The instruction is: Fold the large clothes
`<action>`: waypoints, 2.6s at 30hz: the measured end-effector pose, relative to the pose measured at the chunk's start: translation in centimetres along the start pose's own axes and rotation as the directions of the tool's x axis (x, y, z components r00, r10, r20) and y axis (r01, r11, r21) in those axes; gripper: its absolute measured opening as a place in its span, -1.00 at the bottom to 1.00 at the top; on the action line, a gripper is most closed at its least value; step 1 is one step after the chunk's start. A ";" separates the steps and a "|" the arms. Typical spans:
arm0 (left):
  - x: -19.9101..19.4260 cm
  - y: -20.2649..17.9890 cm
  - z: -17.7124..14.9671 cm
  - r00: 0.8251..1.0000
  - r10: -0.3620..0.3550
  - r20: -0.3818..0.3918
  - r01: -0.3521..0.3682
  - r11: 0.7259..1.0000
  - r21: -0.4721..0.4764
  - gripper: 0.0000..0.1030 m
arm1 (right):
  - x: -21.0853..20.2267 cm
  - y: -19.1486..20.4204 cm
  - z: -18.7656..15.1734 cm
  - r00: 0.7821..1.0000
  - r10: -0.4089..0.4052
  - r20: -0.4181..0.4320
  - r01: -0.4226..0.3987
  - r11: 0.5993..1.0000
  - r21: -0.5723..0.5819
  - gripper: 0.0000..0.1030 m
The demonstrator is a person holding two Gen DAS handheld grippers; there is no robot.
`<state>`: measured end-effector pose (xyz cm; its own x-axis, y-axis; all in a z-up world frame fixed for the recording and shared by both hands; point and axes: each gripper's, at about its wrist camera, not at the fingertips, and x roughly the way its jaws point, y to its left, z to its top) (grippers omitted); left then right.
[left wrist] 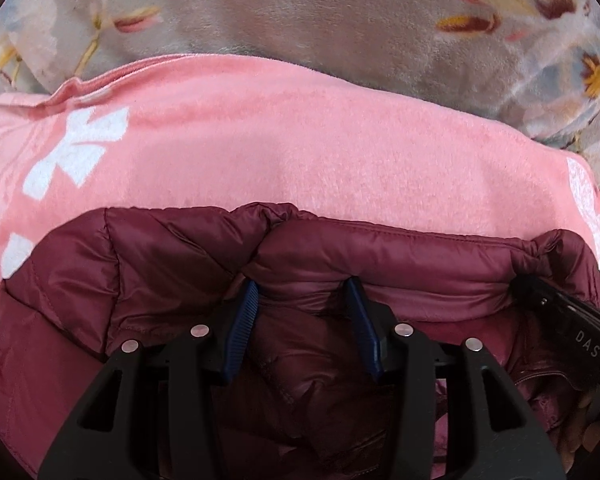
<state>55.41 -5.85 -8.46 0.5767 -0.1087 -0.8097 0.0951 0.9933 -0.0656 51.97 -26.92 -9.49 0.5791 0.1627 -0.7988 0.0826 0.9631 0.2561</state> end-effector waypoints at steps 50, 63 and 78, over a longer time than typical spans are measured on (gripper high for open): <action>-28.0 18.8 -34.4 0.991 -0.028 -0.130 -0.007 0.964 -0.267 0.76 | -34.2 -10.7 -39.9 0.990 -0.027 0.139 -0.028 0.924 0.381 0.39; -29.8 19.2 -34.6 0.979 -0.187 -0.079 0.153 0.935 -0.321 -0.88 | -35.5 -8.3 -38.7 0.979 -0.019 0.201 -0.050 0.942 0.332 -0.90; -44.7 19.0 -42.0 0.975 -0.222 -0.008 0.215 0.952 -0.218 -0.94 | -50.3 -5.0 -48.7 0.956 -0.071 0.283 0.003 0.973 0.233 -0.93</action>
<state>-2.62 19.57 2.04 0.5347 -0.3265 -0.7794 0.0381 0.9307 -0.3638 -17.08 -29.54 2.94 0.7778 0.0269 -0.6280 0.2707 0.8873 0.3733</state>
